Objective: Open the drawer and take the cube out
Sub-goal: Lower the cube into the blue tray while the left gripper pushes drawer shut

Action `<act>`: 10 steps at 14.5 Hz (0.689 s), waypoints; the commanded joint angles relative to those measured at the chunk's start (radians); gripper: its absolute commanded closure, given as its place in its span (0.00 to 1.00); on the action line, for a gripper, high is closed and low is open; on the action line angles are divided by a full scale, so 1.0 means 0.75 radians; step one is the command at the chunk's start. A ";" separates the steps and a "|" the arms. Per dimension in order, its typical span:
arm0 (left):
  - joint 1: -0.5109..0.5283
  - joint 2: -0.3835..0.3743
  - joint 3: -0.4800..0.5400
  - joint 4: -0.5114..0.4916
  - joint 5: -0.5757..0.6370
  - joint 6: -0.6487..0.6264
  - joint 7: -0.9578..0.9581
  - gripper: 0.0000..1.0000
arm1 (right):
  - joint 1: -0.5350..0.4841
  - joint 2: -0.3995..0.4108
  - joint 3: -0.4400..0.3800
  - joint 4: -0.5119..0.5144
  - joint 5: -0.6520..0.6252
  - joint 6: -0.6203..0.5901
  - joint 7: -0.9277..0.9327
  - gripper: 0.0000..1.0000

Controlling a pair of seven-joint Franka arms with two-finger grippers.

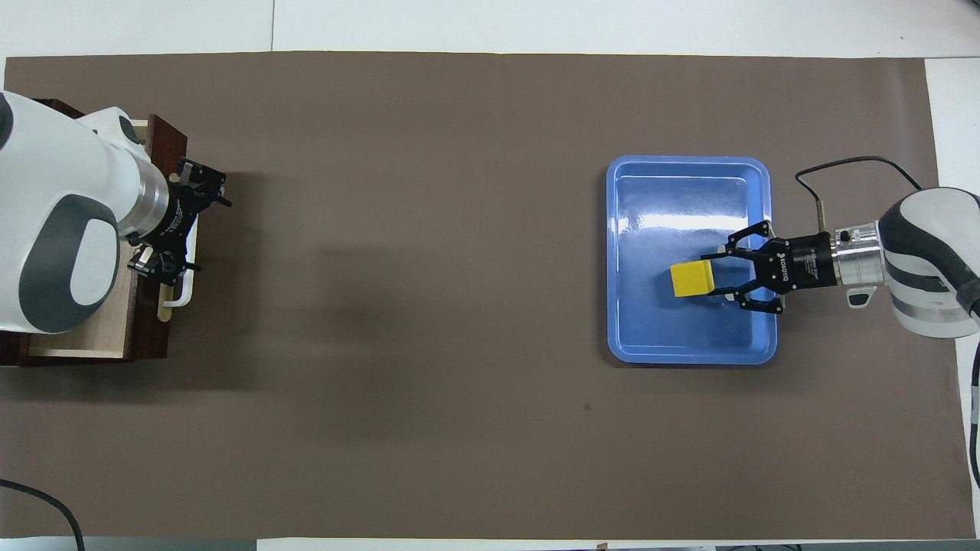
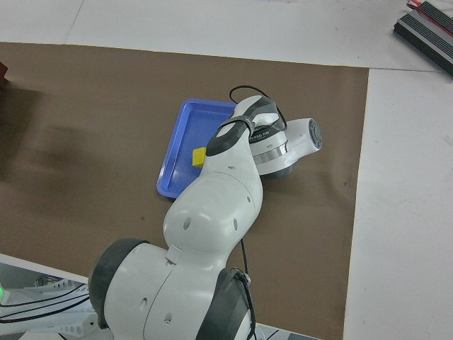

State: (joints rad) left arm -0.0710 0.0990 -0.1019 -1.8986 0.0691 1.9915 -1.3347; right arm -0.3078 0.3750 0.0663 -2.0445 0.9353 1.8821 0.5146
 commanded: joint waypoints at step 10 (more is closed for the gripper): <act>0.013 0.023 0.269 0.030 0.137 0.079 0.068 0.00 | 0.010 -0.032 0.006 -0.082 0.041 0.084 -0.003 0.71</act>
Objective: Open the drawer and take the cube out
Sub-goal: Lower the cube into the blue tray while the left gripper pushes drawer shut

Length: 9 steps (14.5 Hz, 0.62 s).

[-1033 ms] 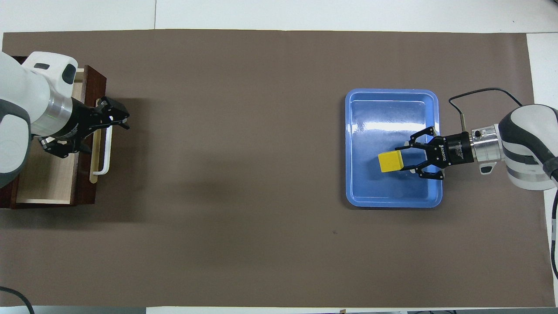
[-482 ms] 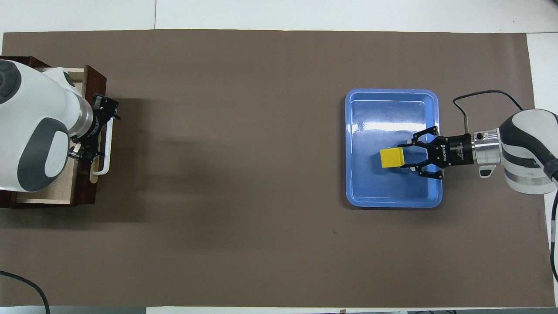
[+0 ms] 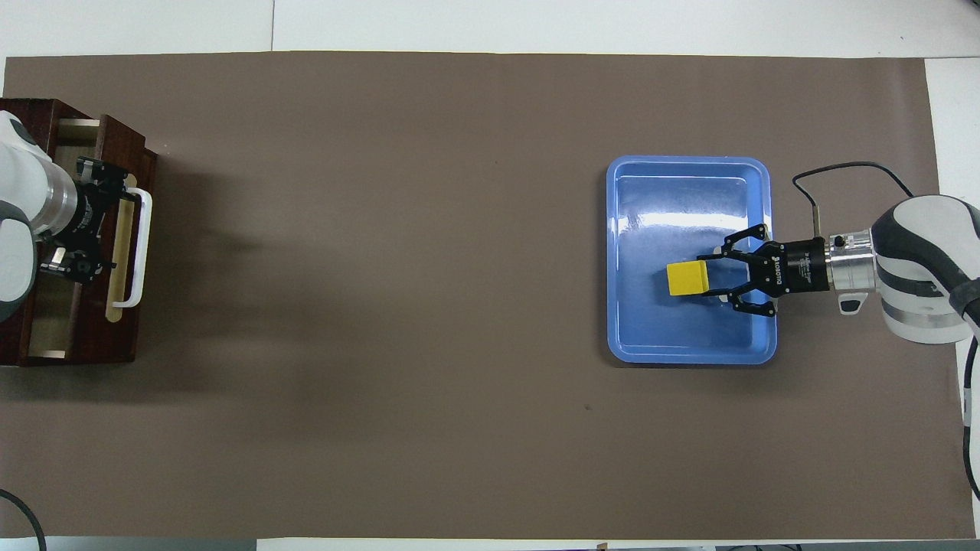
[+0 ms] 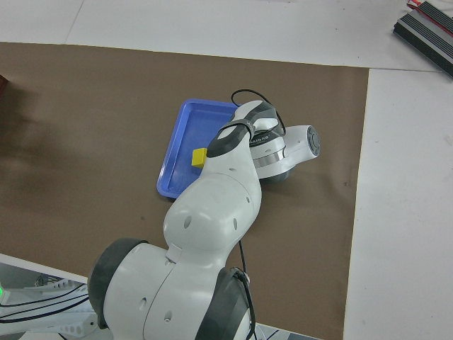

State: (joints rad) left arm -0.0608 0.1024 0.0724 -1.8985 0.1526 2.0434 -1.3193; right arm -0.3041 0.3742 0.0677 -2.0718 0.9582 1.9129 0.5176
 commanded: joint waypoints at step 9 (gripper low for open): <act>0.005 0.019 0.143 0.036 0.022 0.028 0.135 0.00 | 0.007 -0.031 0.004 -0.036 -0.014 0.037 -0.007 0.00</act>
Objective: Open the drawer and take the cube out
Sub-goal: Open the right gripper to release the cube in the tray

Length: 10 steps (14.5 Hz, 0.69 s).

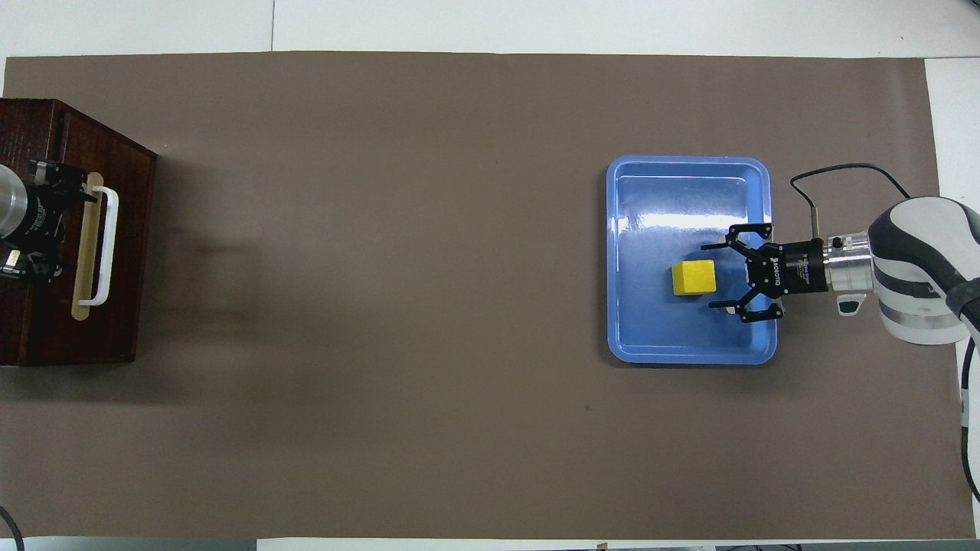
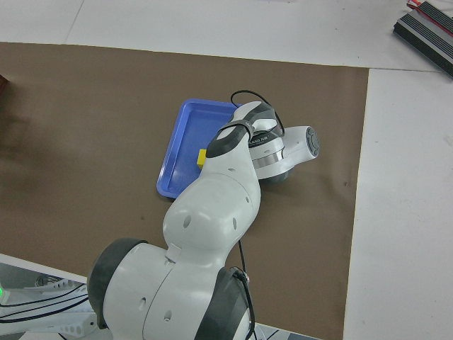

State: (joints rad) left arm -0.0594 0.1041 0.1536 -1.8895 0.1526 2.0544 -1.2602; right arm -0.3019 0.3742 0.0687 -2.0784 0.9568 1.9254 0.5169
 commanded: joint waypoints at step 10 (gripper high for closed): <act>-0.029 -0.059 -0.068 0.102 -0.042 -0.199 0.097 0.00 | 0.183 -0.270 0.002 0.165 -0.414 -0.051 0.221 0.00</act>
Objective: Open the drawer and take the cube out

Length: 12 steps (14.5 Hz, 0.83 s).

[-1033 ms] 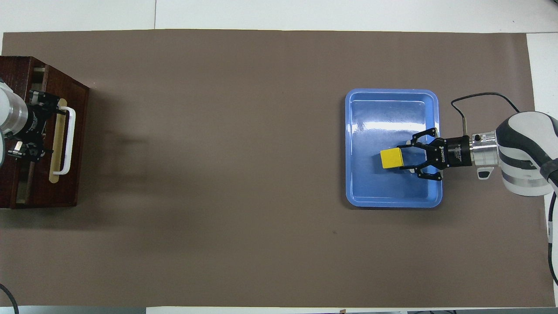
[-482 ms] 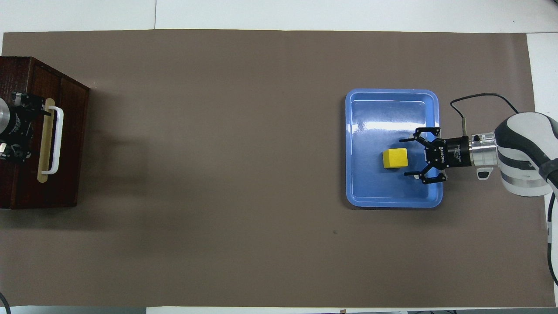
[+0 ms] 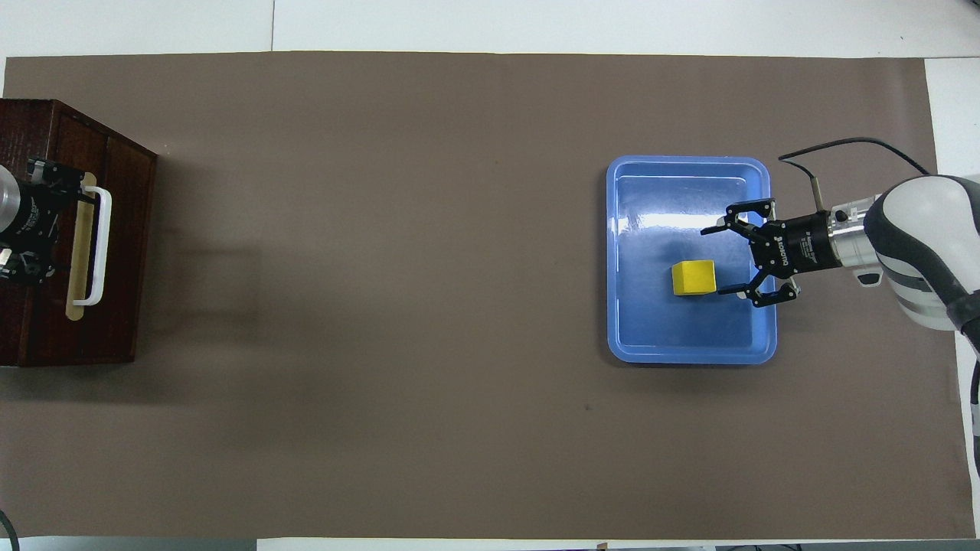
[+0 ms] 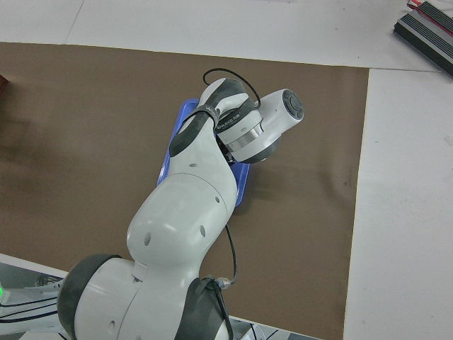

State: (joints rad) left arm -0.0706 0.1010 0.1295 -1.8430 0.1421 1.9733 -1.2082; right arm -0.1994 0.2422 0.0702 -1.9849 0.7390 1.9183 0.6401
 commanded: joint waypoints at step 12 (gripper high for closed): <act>0.078 -0.153 -0.238 0.189 -0.195 -0.571 1.226 0.00 | 0.176 -0.255 0.025 0.489 -0.915 -0.461 -0.650 0.00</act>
State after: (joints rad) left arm -0.0367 0.0048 -0.0274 -1.6931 0.0350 1.5812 -0.3749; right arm -0.0855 0.0970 0.0852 -1.6194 0.1210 1.5872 0.2554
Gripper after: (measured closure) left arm 0.000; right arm 0.000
